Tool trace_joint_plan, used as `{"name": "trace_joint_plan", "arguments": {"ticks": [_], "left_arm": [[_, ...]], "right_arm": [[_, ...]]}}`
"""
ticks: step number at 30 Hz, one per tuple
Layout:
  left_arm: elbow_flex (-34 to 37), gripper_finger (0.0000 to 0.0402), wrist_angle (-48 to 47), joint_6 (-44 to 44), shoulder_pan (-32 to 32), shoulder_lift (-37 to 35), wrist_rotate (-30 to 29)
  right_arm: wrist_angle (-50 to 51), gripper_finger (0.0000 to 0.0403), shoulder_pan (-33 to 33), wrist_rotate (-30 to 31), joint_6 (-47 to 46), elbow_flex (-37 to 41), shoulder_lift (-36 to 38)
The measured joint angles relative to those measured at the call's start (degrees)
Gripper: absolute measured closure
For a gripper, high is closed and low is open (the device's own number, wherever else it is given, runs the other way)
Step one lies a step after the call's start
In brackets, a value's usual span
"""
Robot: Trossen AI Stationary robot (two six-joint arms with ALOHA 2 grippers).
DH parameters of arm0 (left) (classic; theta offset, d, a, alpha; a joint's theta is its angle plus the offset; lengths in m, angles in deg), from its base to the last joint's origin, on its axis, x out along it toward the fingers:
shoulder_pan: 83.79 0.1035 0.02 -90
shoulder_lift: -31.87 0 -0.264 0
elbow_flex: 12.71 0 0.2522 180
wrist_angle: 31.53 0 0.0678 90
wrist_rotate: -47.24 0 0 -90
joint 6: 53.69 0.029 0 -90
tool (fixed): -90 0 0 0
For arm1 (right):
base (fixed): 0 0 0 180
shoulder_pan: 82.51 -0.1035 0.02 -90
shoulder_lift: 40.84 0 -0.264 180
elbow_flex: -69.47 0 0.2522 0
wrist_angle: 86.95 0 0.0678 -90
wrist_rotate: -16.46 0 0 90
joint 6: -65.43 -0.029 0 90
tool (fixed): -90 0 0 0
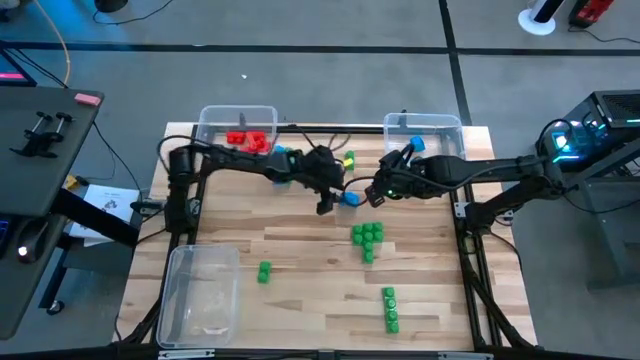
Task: Sort blocks
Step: Put the blue game piece into the top right transparent bin
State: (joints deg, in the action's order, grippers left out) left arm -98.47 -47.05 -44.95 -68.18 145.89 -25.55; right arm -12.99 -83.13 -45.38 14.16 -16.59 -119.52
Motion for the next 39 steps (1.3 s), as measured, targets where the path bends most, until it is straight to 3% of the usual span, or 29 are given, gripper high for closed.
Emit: {"name": "trace_joint_plan", "arguments": {"ticks": [9, 20, 23, 26, 27, 33, 36, 39], "left_arm": [[-4.4, 0.0217, 0.4, 0.8, -0.4, 9.2, -2.9], [-4.7, 0.0219, 2.6, -0.2, -1.1, 10.1, -2.7], [-4.6, 0.0236, 2.8, -3.7, -1.1, 10.1, -2.5], [-4.6, 0.0279, 3.0, -5.3, -1.2, 10.1, -2.4], [-4.6, 0.0294, 3.0, -5.6, -1.2, 10.0, -2.0], [-4.5, 0.0296, -0.1, -9.0, -0.4, 8.2, 6.5], [-4.5, 0.0296, -5.3, -6.1, 0.5, 4.2, 7.6], [-4.6, 0.0296, -10.0, -2.3, 1.4, -1.2, 7.6]], "right_arm": [[-1.0, 0.0403, -0.3, -2.2, -0.2, 0.0, -0.1], [-1.3, 0.0403, -0.3, -3.1, 0.3, 0.0, -0.1], [-1.3, 0.0403, -0.3, -3.1, 0.3, 0.0, -0.1], [-1.3, 0.0403, -0.3, -3.1, 0.3, 0.0, -0.1], [-1.3, 0.0403, -0.3, -3.1, 0.3, 0.0, -0.1], [-1.8, 0.0403, -0.3, -1.9, 0.3, 0.0, -0.1], [-3.9, 0.0402, -0.2, -1.6, 1.6, 0.0, -0.1], [-10.2, 0.0402, 0.7, -2.1, 8.8, 0.0, -0.1]]}}
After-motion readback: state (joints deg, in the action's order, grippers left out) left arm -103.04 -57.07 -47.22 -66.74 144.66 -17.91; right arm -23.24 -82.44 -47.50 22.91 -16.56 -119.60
